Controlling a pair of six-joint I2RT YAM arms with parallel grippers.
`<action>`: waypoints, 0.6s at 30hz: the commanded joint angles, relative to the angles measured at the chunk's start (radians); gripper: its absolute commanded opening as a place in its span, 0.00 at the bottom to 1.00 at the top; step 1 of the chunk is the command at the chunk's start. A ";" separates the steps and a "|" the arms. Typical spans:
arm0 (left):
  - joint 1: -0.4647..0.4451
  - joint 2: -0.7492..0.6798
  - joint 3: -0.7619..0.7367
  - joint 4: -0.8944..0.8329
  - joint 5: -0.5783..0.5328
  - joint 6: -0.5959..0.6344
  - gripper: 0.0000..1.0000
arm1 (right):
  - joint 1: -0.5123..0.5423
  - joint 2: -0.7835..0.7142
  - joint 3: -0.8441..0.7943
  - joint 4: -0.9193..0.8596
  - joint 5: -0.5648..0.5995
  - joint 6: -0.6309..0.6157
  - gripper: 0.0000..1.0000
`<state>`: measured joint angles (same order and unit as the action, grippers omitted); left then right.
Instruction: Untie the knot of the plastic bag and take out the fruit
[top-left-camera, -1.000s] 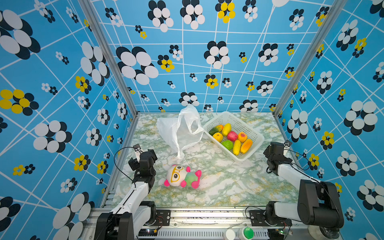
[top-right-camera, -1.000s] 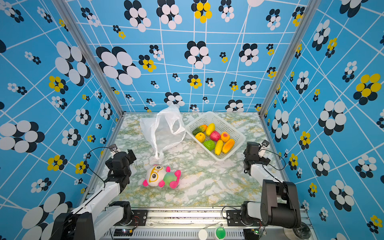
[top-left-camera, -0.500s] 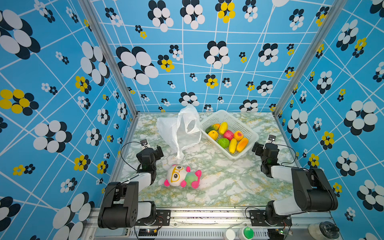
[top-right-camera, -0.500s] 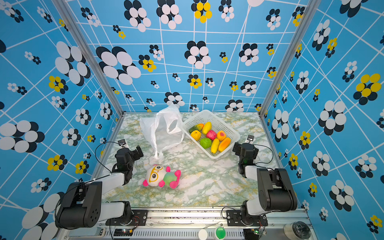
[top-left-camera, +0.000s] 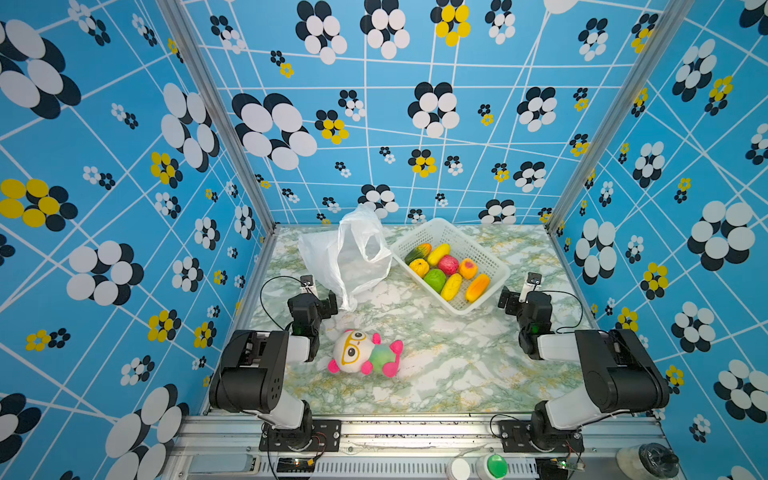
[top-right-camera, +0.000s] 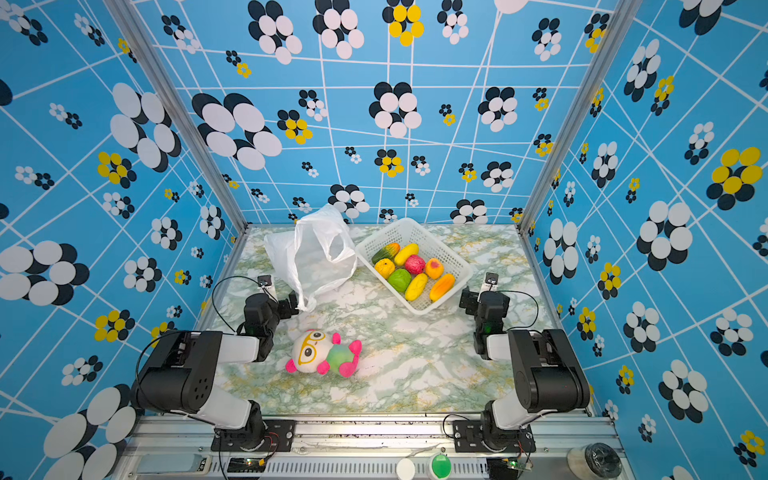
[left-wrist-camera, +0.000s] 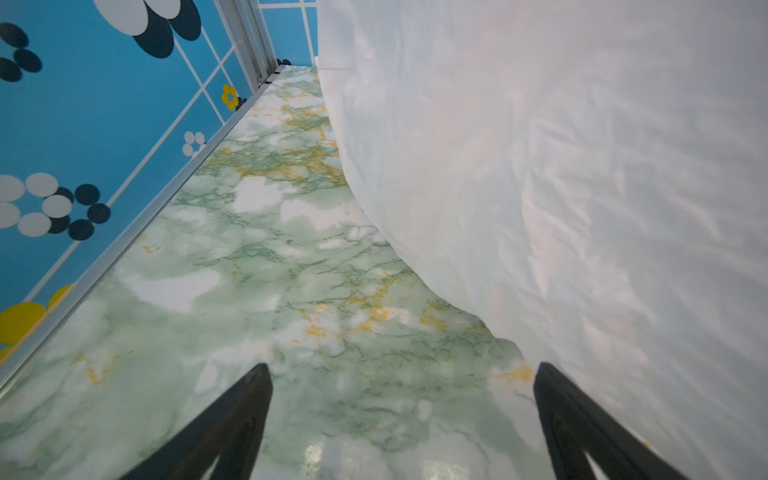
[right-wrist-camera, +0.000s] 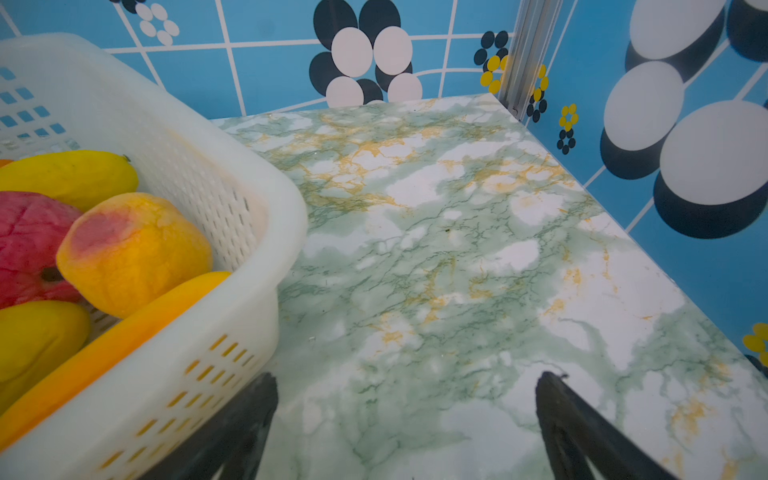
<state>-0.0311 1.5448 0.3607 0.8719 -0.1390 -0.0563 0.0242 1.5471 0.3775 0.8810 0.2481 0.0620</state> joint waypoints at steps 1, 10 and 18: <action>-0.001 -0.004 0.012 0.052 0.030 0.030 0.99 | 0.000 -0.003 0.001 0.036 -0.013 -0.014 0.99; 0.000 0.000 0.012 0.060 0.029 0.030 0.99 | 0.000 -0.002 0.006 0.025 -0.044 -0.027 0.99; 0.023 0.002 0.032 0.021 0.063 0.013 0.99 | 0.001 -0.001 0.008 0.020 -0.049 -0.029 0.99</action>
<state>-0.0185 1.5444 0.3641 0.9035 -0.1005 -0.0402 0.0242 1.5471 0.3775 0.8806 0.2176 0.0437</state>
